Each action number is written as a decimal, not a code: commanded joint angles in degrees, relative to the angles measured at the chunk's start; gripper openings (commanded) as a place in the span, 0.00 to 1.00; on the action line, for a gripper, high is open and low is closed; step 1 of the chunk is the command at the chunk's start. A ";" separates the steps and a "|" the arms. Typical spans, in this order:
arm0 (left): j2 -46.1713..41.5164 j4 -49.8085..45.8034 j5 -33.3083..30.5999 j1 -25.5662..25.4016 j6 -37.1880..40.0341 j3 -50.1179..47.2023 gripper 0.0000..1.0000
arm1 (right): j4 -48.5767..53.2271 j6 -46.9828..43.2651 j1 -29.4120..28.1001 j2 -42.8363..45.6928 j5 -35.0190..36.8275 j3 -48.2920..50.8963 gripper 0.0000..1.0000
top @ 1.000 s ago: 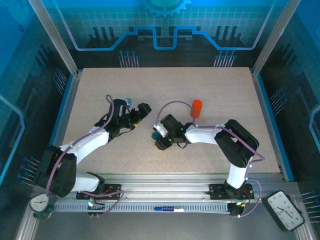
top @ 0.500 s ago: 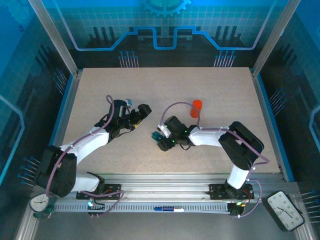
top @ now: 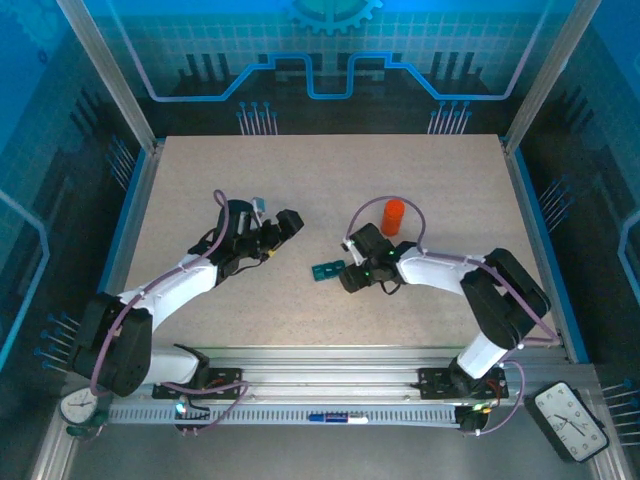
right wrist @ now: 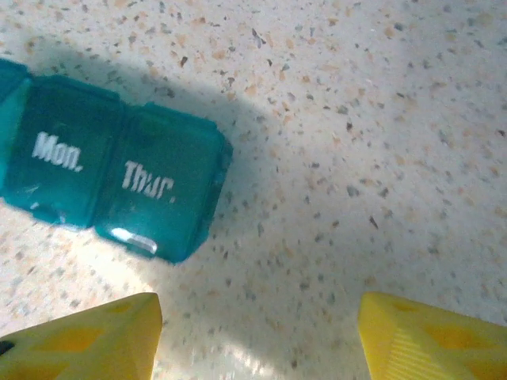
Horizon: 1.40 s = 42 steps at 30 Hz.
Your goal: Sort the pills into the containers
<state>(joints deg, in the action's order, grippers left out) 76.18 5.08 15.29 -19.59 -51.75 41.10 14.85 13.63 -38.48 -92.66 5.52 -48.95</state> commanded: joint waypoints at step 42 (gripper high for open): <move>7.96 -30.59 -20.08 -16.45 33.45 10.69 0.99 | -1.67 9.45 4.20 -10.21 -10.91 -10.04 0.67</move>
<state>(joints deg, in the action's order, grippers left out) 83.37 -23.94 -2.17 -34.63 -21.15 49.69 13.91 22.35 -34.81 -101.71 -4.82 -58.41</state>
